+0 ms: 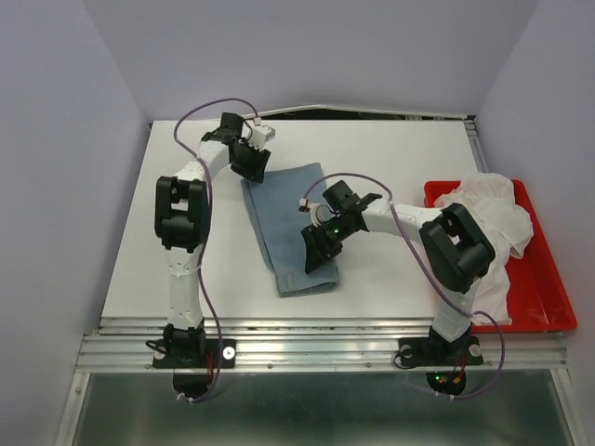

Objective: Fold and stack the skirts
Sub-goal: Fold the skirt

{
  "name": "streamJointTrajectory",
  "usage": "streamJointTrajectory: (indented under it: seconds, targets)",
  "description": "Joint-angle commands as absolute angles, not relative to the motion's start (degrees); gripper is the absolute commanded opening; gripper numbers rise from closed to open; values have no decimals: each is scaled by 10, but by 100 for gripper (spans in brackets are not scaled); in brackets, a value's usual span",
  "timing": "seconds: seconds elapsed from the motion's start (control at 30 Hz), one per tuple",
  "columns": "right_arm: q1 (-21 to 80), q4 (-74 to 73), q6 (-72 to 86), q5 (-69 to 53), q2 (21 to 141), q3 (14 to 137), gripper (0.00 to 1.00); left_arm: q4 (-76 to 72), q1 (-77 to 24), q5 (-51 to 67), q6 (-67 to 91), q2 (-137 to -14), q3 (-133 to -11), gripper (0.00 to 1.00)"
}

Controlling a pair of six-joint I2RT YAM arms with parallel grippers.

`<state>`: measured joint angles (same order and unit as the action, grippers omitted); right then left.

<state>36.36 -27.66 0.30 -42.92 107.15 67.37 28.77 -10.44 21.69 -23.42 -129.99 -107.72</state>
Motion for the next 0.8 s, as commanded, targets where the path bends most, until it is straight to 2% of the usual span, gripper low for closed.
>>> streamJointTrajectory:
  seconds: [0.0, 0.1, 0.17, 0.2, 0.4, 0.57, 0.67, 0.77]
  targets:
    - [326, -319, 20, -458, 1011, 730, 63, 324, -99, 275, -315, -1167, -1044, 61]
    - [308, -319, -28, -382, 985, 730, 63, 259, -98, 303, -356, -1024, -892, 68]
    - [308, -323, -71, -359, 974, 721, 62, 229, -98, 333, -390, -919, -779, 84]
    - [308, -326, -86, -356, 966, 712, 61, 222, -98, 344, -406, -883, -746, 97]
    - [330, -359, -182, -374, 936, 634, 55, 214, -103, 408, -579, -652, -512, 99]
    - [355, -287, -238, -249, 917, 541, 54, 215, -175, 356, -762, -507, -369, 99]
    - [355, -221, -246, -193, 876, 507, 62, 187, -233, 316, -831, -435, -274, 98]
    - [355, -190, -232, -169, 816, 498, 64, 131, -293, 297, -869, -362, -175, 97]
